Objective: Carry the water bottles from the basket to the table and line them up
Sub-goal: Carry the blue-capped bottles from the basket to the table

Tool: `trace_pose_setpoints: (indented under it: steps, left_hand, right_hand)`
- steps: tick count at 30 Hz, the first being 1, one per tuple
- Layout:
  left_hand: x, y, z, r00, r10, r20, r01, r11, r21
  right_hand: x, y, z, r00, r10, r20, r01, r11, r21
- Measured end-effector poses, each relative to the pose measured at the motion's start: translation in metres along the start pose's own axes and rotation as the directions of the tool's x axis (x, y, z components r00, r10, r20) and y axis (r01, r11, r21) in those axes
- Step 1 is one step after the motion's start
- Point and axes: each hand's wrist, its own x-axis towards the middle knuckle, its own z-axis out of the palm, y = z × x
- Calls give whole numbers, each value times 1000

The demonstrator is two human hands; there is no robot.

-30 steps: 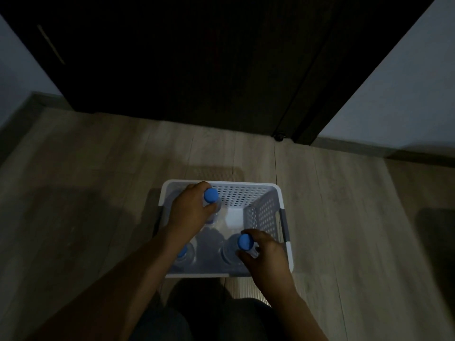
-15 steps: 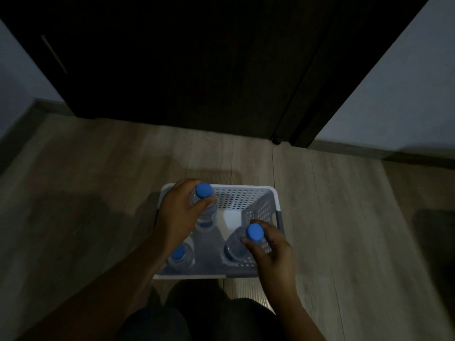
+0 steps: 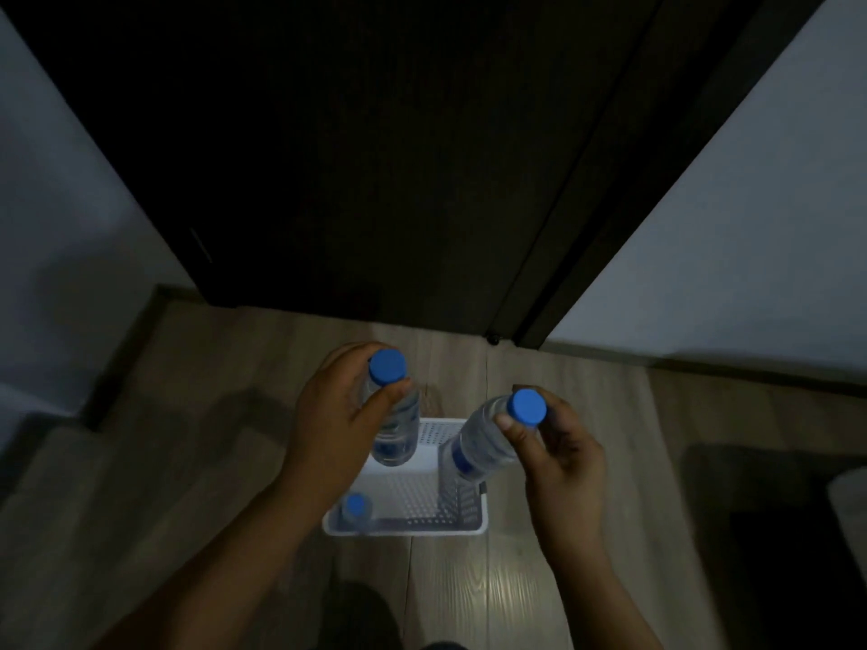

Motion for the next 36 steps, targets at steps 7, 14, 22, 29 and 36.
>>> trace_pose_setpoints:
  steps: [7,14,22,29,36]
  left_hand:
    - [-1,195,-77,993,100,-70,-102,994,-35]
    - [-11,384,-149,964,221,-148,-237,966,-102]
    - [-34,517,-222,923,305,-234,-355,910,-214]
    - [-49,577,-272,901,347,-259,-408,882,-238]
    - [-68,593,-303,875,382,-298,-451,867,-214]
  right_hand:
    - [3,-207,-38,993,-110,-43,110,994,1]
    - [-3,-396,-65,961,-255,-109,262,964,55]
    - [-27,-555,-76,873,-433,-225,467,874,130]
    - [-52,-625,-72,801,-549,-238,587,799,131]
    - [-71,-657,-57,785,-592,-181,618,765,180]
